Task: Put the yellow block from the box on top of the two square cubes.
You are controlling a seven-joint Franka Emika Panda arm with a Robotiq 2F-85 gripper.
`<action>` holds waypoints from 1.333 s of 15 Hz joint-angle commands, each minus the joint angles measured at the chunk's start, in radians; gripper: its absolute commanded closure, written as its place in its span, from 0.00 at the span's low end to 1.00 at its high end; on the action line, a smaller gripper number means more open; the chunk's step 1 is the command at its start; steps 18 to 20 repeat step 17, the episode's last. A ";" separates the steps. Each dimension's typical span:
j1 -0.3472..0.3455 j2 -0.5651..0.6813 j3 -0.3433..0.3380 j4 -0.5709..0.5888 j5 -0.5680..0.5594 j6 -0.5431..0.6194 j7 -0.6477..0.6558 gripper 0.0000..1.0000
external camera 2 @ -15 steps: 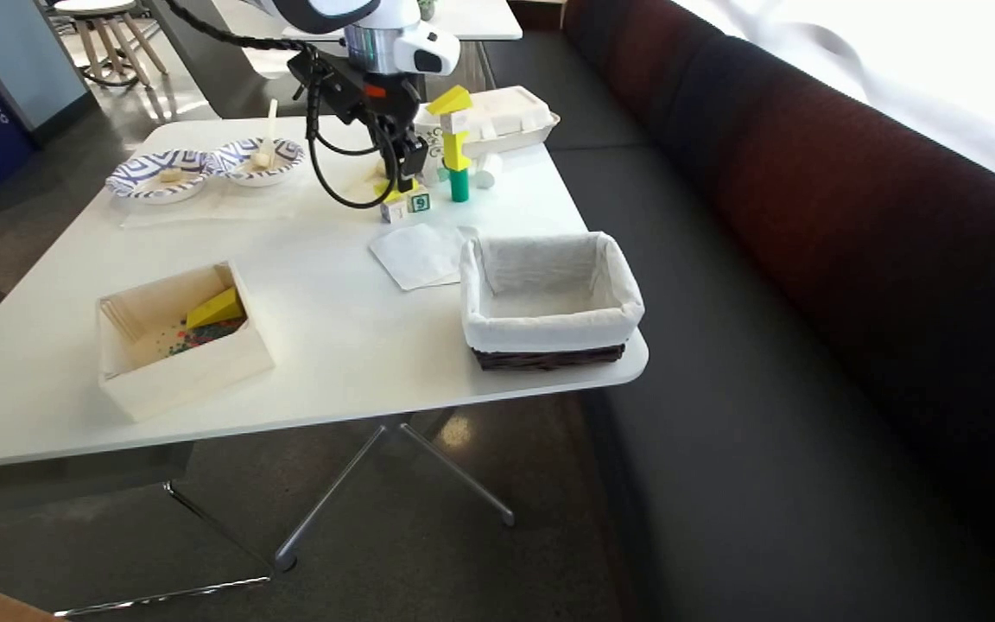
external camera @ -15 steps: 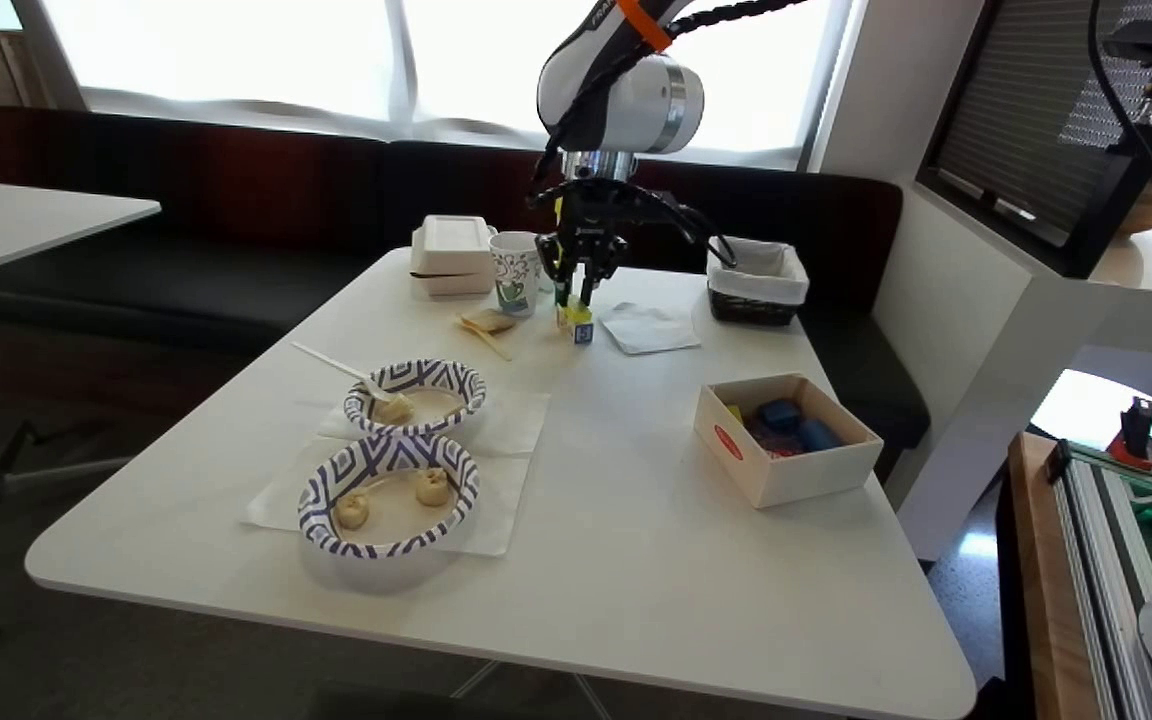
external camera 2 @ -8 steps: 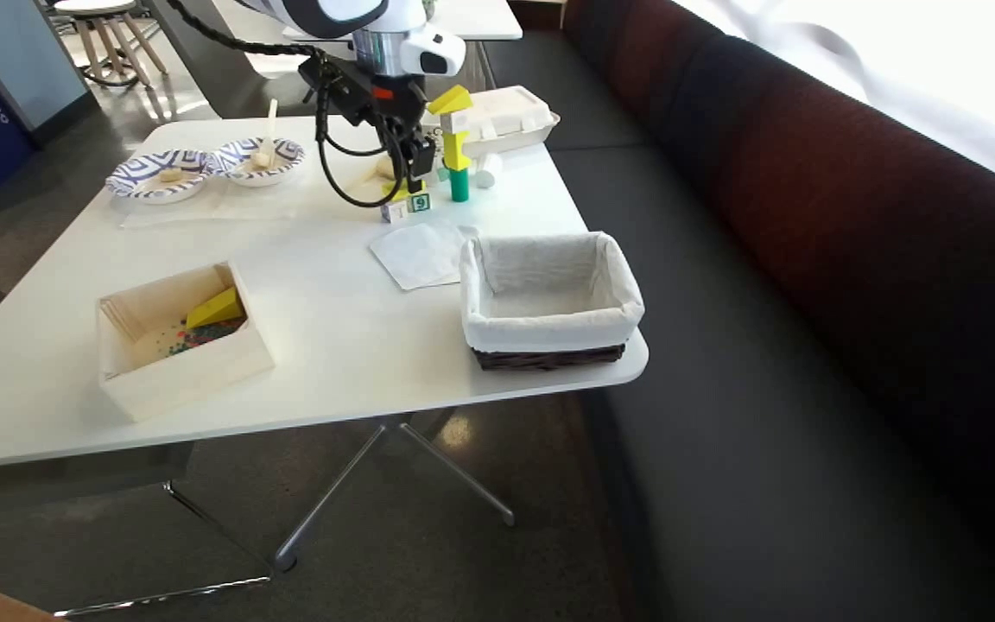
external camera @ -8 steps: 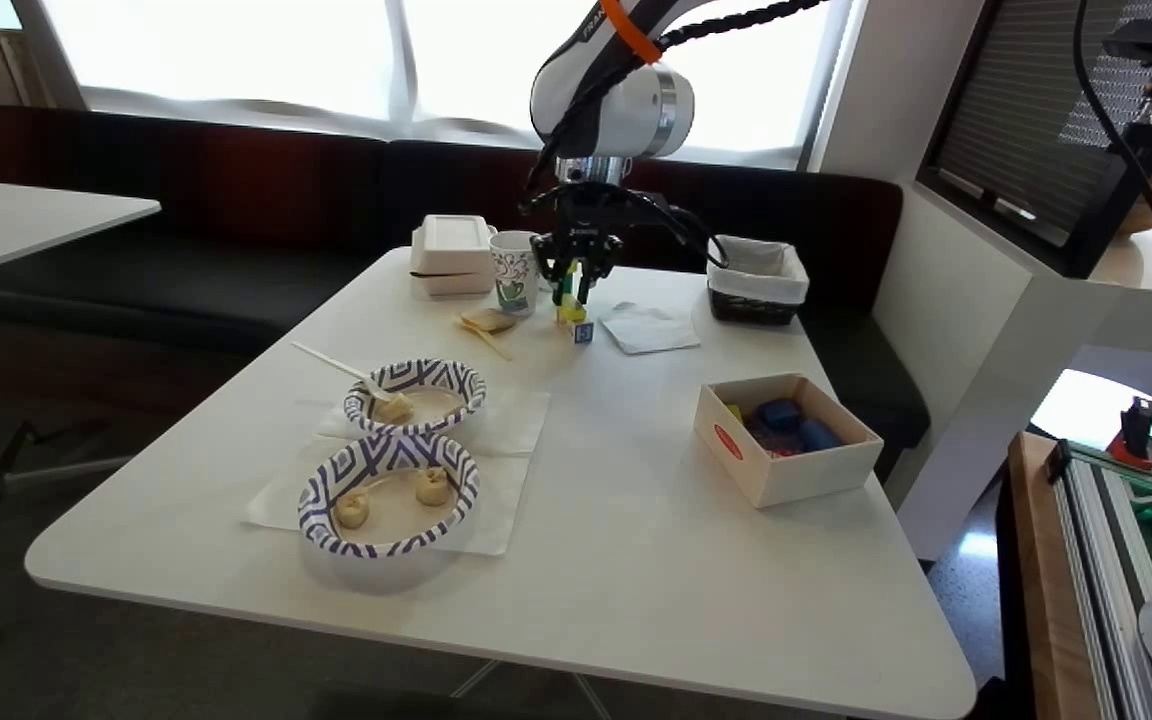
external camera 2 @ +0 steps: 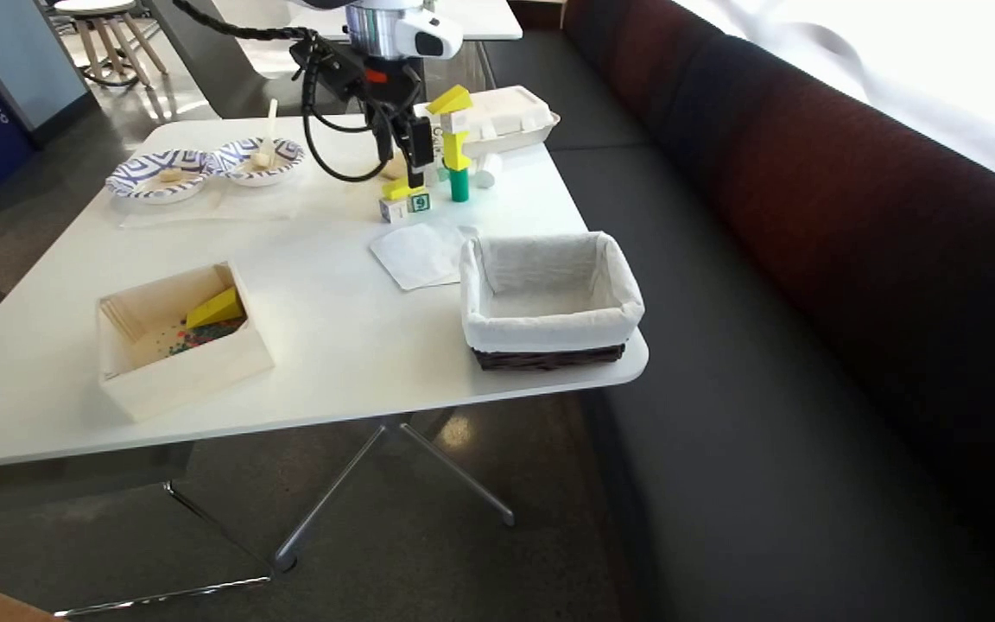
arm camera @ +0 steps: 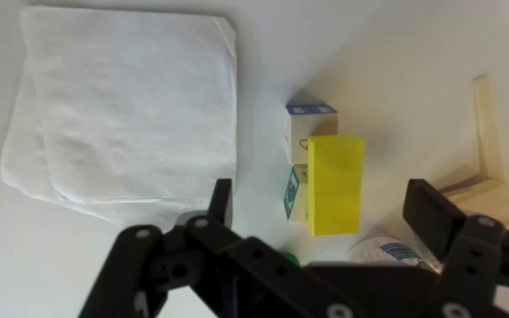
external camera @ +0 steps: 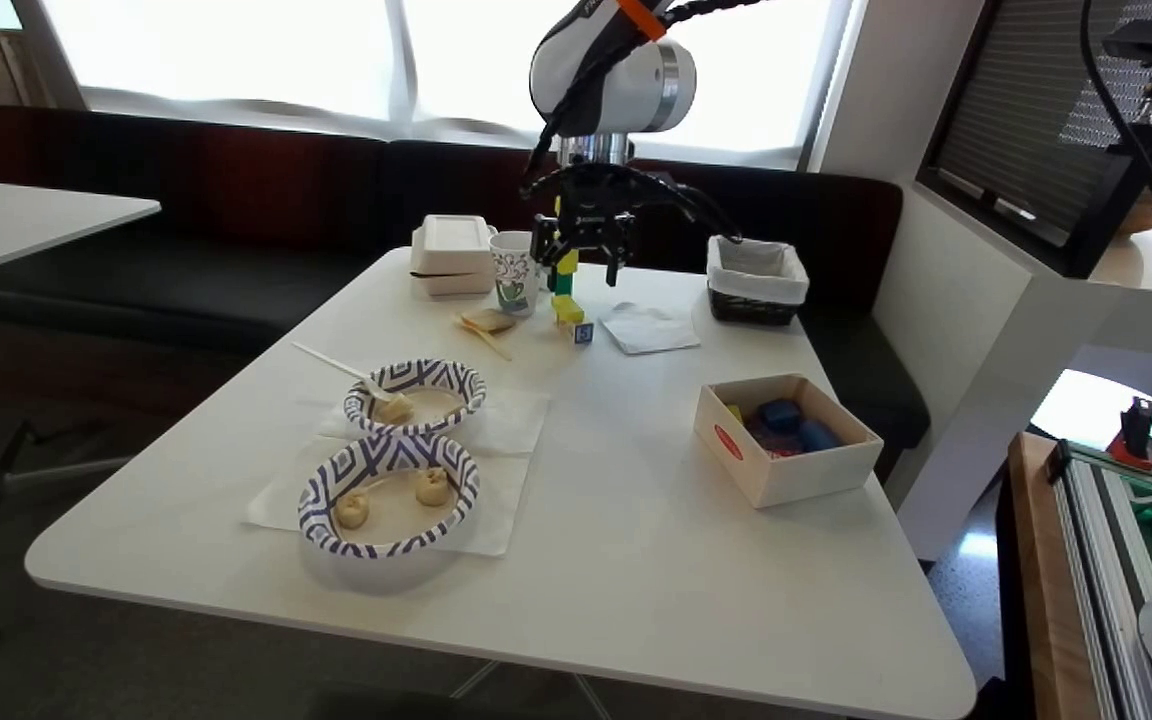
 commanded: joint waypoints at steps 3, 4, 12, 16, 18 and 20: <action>0.003 -0.176 -0.017 -0.127 -0.076 -0.082 -0.068 0.00; -0.014 -0.218 0.002 -0.162 -0.084 -0.090 -0.147 0.00; -0.074 -0.497 0.056 -0.447 -0.072 -0.096 -0.611 0.00; -0.068 -0.481 0.046 -0.426 -0.069 -0.087 -0.633 0.00; -0.069 -0.491 0.046 -0.437 -0.068 -0.087 -0.643 0.00; -0.069 -0.491 0.046 -0.437 -0.068 -0.087 -0.643 0.00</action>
